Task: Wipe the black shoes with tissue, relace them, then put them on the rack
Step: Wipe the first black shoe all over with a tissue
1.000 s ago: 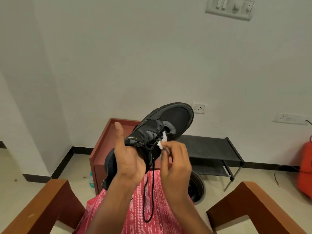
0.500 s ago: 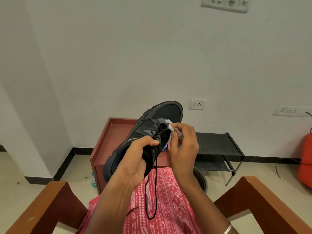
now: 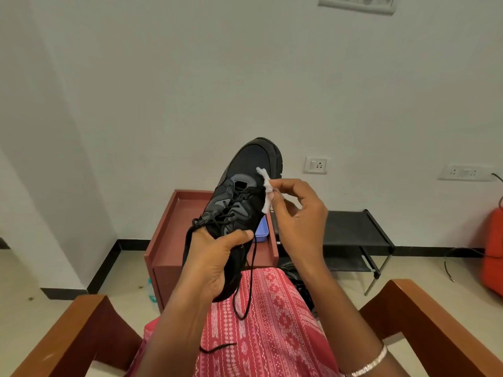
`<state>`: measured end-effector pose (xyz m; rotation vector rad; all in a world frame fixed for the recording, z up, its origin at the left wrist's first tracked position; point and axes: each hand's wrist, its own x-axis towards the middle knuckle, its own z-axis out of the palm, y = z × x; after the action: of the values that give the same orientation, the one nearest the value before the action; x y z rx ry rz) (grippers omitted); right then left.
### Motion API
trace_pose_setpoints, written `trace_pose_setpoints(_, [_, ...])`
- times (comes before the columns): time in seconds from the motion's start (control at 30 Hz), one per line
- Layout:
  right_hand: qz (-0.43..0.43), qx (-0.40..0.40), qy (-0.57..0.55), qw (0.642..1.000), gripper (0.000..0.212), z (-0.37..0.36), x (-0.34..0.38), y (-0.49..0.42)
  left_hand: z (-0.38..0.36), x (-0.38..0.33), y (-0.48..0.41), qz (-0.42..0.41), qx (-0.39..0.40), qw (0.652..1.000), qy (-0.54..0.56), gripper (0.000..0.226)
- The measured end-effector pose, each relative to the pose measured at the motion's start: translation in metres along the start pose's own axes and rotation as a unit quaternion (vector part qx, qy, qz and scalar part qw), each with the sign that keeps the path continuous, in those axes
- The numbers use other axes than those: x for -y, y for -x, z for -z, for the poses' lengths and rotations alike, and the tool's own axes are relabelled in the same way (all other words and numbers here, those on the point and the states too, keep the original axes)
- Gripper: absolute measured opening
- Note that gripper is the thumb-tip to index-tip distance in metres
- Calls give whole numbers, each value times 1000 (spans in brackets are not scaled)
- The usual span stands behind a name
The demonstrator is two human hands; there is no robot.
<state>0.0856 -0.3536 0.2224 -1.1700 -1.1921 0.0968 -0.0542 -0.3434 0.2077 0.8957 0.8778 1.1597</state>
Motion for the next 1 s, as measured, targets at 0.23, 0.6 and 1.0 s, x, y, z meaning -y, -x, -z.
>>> trace_pose_setpoints(0.23, [-21, 29, 59, 998, 18, 19, 17, 59, -2, -5, 1, 2, -32, 991, 133, 49])
trace_pose_setpoints(0.6, [90, 49, 198, 975, 22, -27, 19, 55, -9, -12, 13, 103, 69, 950, 288, 41])
trace_pose_setpoints(1.0, [86, 59, 142, 984, 28, -23, 30, 79, -1, -14, 9, 134, 124, 928, 326, 59])
